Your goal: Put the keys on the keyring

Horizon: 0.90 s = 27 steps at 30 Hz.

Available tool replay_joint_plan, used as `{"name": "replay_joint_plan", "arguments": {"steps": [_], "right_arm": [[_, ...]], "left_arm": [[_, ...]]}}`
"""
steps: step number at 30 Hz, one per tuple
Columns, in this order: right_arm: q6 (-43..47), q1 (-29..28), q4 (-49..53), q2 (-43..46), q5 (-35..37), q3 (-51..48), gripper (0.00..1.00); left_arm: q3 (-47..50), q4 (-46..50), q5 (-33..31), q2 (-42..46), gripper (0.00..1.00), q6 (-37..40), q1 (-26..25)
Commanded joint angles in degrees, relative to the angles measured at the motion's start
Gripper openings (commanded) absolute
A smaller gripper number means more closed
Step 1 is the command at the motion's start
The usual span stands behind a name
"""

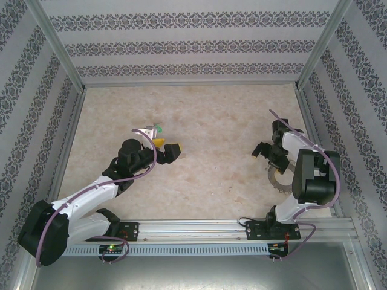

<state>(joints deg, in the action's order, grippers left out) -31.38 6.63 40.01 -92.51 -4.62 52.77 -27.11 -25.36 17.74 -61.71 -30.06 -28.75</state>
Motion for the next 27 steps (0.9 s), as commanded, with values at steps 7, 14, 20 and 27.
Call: {"name": "replay_joint_plan", "arguments": {"steps": [7, 14, 20, 27], "right_arm": [[-4.53, -6.11, -0.27, -1.21, -1.42, 4.2, 0.98], [-5.89, -9.11, -0.37, -1.71, -1.15, 5.01, 0.98], [-3.82, -9.95, 2.73, 0.79, 2.59, 5.8, 0.96], [10.75, -10.15, 14.03, 3.23, 13.05, 13.34, 0.88]], "left_arm": [[0.54, -1.41, -0.53, 1.87, 1.0, 1.37, 1.12], [0.75, -1.2, -0.63, 2.51, 1.0, 1.32, 1.41], [0.92, -1.19, -0.51, 2.89, 1.0, 1.06, 1.44], [1.23, -1.88, 0.12, 2.55, 1.0, 0.31, 1.46]]}}
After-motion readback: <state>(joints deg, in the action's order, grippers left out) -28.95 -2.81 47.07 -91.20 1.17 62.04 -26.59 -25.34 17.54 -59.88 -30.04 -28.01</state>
